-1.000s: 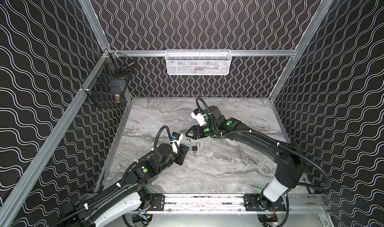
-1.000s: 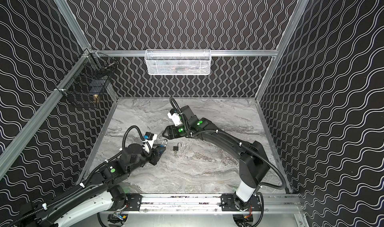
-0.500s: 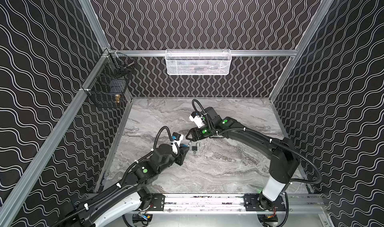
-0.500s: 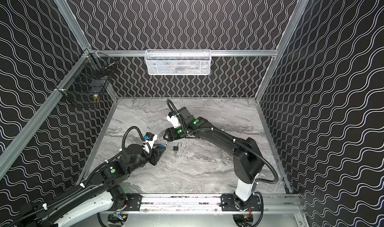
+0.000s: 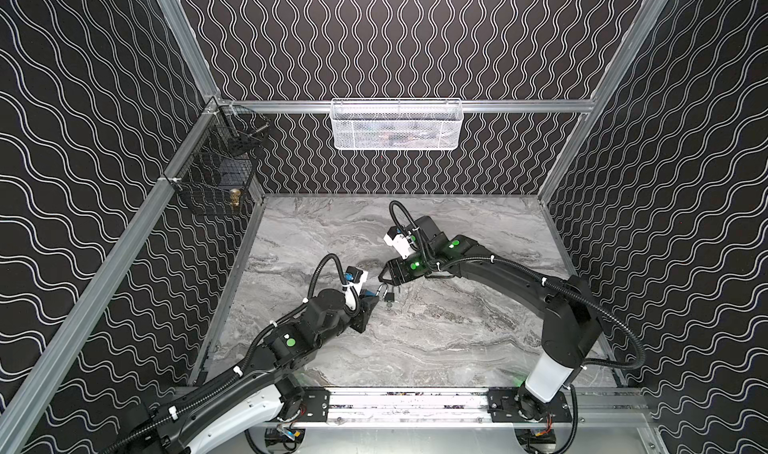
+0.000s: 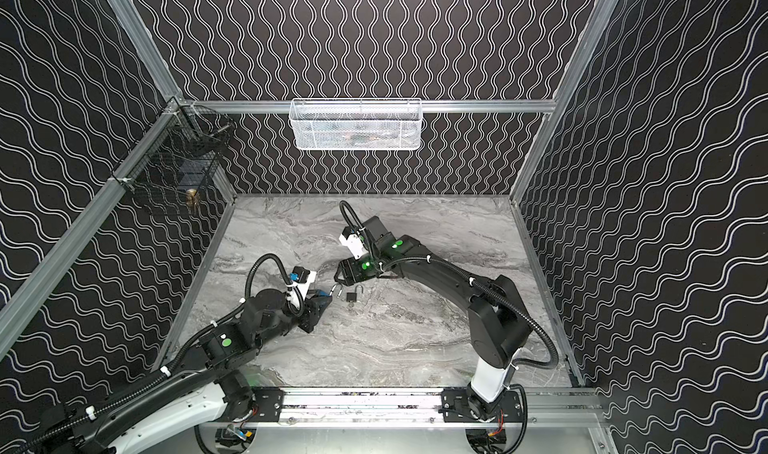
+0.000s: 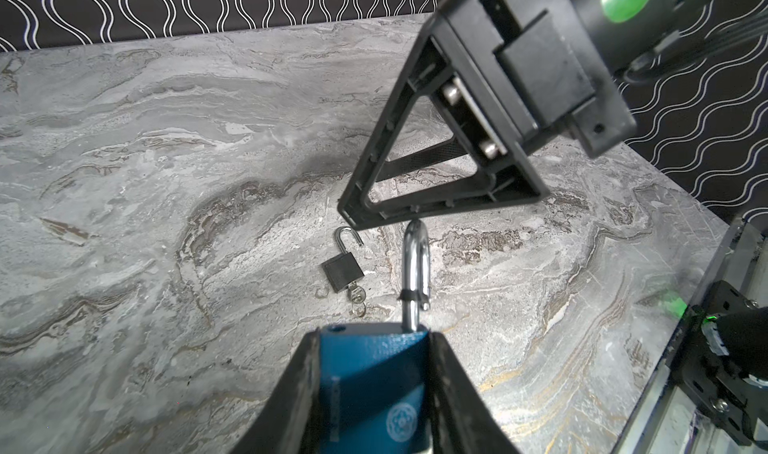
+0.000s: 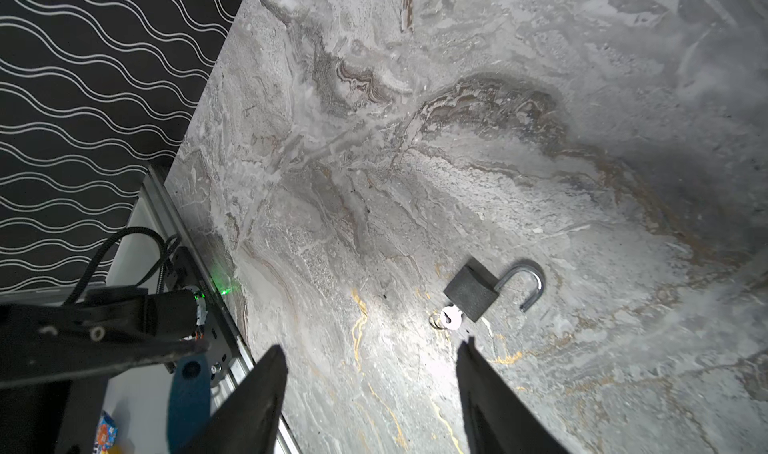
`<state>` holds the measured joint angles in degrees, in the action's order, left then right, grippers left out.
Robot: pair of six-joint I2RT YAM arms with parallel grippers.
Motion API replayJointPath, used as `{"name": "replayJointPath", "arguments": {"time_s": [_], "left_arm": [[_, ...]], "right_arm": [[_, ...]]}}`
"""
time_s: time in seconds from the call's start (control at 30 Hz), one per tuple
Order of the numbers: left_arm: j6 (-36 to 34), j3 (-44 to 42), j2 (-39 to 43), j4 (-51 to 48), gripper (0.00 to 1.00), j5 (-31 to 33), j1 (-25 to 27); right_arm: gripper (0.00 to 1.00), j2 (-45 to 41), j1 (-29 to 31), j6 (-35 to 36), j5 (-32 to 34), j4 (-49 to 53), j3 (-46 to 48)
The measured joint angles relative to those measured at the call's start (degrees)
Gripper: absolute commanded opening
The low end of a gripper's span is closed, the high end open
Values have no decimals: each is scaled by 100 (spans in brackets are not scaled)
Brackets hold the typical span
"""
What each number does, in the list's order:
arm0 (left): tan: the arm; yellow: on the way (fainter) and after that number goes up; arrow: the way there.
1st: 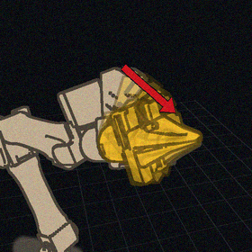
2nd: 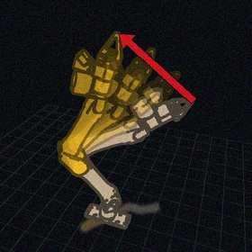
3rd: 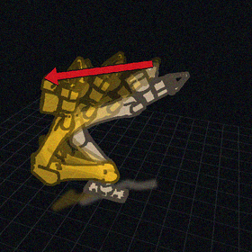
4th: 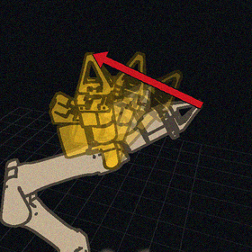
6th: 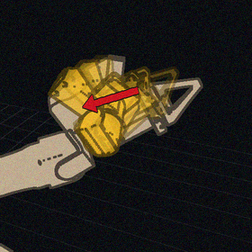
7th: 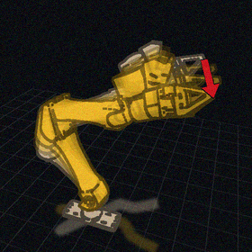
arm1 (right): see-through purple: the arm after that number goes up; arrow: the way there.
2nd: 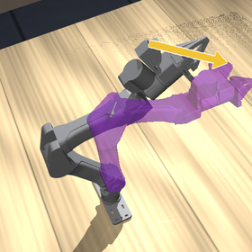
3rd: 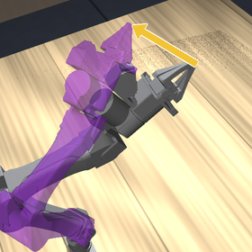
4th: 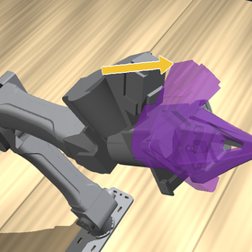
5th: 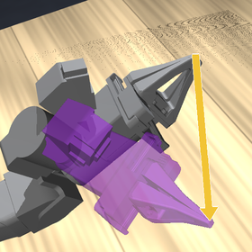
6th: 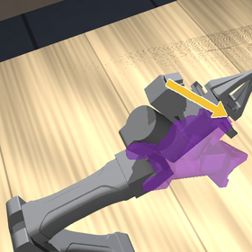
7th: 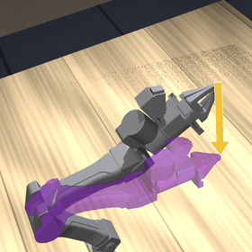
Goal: Unlock with the key
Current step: 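Open the right gripper and withdraw it from the opened blue padlock, then lower the open blue padlock with the left gripper and release it on the table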
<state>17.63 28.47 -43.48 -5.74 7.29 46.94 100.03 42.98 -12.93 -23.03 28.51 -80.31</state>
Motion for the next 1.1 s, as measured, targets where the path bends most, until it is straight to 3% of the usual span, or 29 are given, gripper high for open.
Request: {"name": "replayJointPath", "arguments": {"time_s": [0.27,0.6,0.83,1.1], "left_arm": [[26,-76,-22,155,0,70,0],[216,103,-282,144,0,149,0],[828,341,-599,-221,0,227,120],[1884,1016,-1108,-892,0,564,627]], "right_arm": [[66,-299,-118,9,-426,-26,396],[67,-704,-334,-125,-297,-122,789],[67,-1248,-490,-328,238,-299,1290],[68,-2002,-638,-610,702,-608,2039]]}}
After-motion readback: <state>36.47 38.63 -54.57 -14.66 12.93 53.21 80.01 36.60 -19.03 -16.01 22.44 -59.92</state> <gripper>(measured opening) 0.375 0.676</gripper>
